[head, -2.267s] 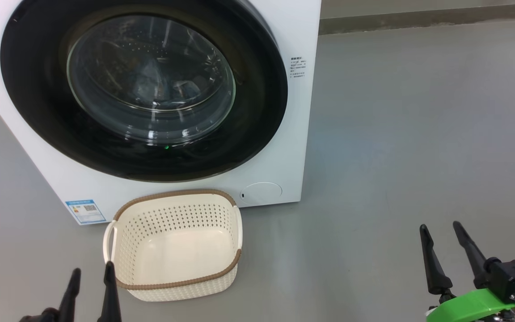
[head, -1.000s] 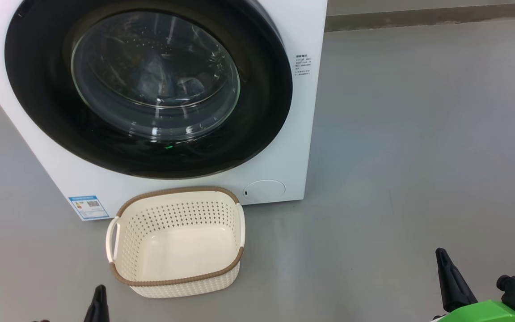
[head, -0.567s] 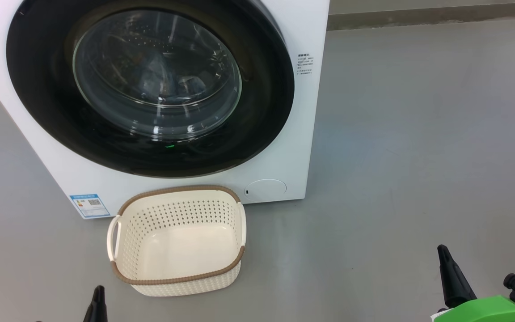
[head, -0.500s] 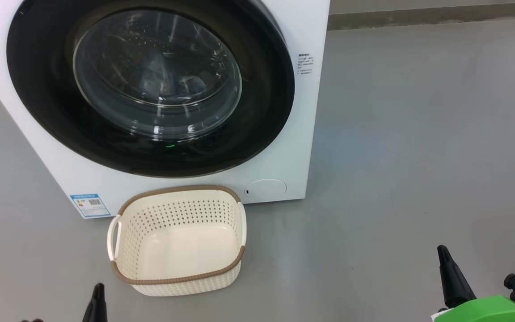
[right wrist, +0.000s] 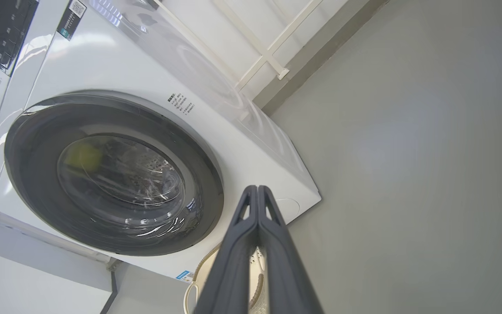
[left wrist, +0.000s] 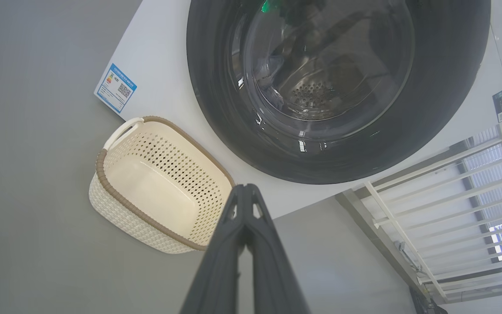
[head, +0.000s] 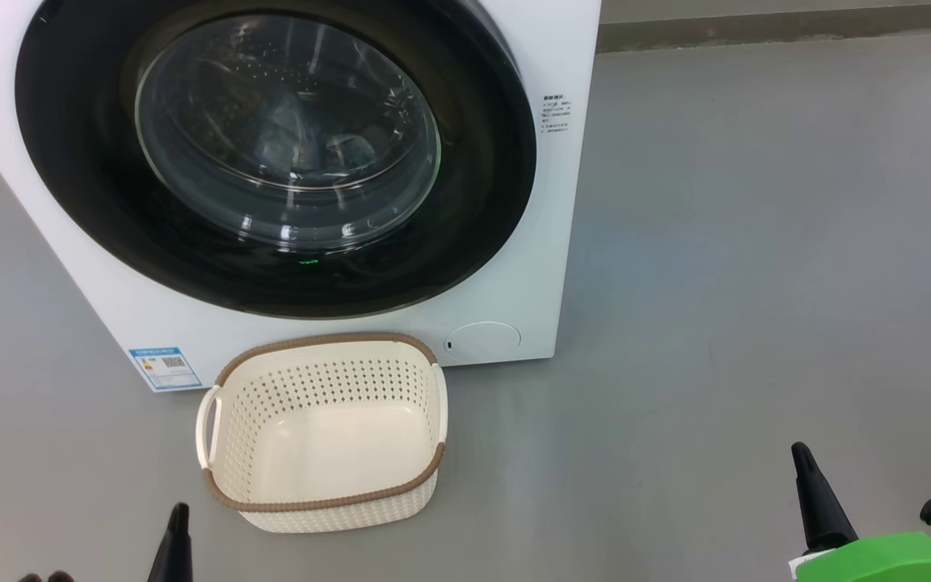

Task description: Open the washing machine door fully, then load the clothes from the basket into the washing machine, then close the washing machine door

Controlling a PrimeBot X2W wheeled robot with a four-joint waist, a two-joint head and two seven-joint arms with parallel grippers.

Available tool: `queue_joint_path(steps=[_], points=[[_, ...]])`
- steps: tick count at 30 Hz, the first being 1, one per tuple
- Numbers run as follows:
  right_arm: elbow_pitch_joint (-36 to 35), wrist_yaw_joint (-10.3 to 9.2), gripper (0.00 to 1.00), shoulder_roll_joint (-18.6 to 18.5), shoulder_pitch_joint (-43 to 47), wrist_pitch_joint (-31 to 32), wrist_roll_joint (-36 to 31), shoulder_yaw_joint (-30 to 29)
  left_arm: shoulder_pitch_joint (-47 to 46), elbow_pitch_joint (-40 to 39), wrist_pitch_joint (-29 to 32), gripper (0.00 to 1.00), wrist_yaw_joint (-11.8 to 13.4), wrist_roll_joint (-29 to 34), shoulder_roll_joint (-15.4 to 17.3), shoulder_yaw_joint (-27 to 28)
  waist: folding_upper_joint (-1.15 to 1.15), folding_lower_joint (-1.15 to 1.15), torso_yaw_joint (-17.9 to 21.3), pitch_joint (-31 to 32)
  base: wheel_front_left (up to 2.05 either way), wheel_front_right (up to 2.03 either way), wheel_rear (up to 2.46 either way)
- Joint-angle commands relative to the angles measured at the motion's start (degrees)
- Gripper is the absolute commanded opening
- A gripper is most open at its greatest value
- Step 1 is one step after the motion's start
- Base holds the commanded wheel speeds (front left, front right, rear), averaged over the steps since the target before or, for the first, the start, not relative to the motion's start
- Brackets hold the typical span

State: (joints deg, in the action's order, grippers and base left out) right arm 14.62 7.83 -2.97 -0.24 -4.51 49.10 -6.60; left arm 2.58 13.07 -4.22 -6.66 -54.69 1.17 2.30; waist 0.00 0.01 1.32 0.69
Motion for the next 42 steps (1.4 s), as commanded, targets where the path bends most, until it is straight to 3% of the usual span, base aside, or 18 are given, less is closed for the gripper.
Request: queue_joint_path(steps=[1, 42], points=[[-1.3, -0.17, 0.00, -0.2, -3.0, 0.6, 1.9, 0.2, -3.1, -1.2, 0.3, 0.00, -0.4, -1.6, 1.2, 1.3, 0.00, 0.00, 0.0, 0.0, 0.00, 0.00, 0.00], [-0.8, -0.28, 0.00, 0.0, -4.9, 7.3, 28.5, 0.1, -6.8, 0.2, 7.0, 0.00, -0.7, -24.8, 1.5, 3.2, 0.00, 0.00, -0.9, -0.6, 0.00, 0.00, 0.00]])
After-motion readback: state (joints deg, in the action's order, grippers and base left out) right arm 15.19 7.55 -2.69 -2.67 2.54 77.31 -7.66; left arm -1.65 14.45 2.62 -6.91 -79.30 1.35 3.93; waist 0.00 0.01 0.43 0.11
